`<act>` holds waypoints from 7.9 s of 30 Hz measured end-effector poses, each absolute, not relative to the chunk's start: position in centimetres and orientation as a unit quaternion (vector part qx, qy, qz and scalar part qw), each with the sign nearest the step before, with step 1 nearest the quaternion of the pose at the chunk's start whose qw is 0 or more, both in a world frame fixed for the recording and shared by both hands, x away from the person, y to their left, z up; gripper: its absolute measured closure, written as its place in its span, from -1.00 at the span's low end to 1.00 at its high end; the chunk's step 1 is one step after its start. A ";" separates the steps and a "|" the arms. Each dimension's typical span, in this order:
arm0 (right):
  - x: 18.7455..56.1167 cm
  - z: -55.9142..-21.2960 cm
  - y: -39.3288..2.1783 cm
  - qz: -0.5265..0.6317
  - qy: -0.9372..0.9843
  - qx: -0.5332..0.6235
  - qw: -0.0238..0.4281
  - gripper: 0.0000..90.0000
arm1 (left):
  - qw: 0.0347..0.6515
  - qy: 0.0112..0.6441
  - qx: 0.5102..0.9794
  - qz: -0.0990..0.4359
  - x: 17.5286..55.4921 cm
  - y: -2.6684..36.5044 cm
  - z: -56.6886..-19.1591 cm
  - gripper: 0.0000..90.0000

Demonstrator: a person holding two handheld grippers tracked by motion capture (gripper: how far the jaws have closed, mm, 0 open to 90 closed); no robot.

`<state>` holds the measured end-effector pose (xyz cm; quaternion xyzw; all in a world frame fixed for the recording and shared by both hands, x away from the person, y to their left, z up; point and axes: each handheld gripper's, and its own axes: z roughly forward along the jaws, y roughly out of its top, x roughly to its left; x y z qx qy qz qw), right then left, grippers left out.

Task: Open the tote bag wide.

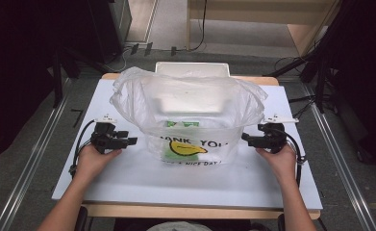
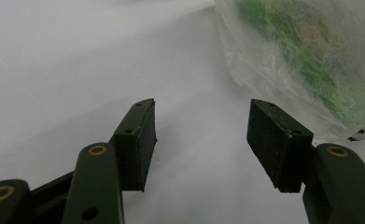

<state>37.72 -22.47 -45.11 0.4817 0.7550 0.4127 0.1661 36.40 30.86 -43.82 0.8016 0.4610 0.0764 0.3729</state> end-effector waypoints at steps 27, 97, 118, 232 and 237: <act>37.8 -44.4 -21.3 0.432 0.764 0.459 0.138 -0.15 | 0.376 0.425 0.820 0.078 35.8 30.9 -44.1 0.21; 39.9 -32.2 -24.0 0.481 0.768 0.401 0.131 0.18 | 0.422 0.395 0.815 0.052 40.5 29.9 -32.0 0.64; 41.0 -20.6 -19.5 0.486 0.791 0.341 0.151 0.67 | 0.435 0.353 0.821 0.110 42.7 29.3 -19.8 0.85; 38.6 -38.7 -11.0 0.424 0.830 0.351 0.091 0.95 | 0.343 0.391 0.853 0.036 42.0 19.8 -41.8 0.90; 38.5 -39.4 -11.3 0.416 0.831 0.357 0.093 0.95 | 0.342 0.397 0.851 0.033 41.1 20.8 -42.3 0.90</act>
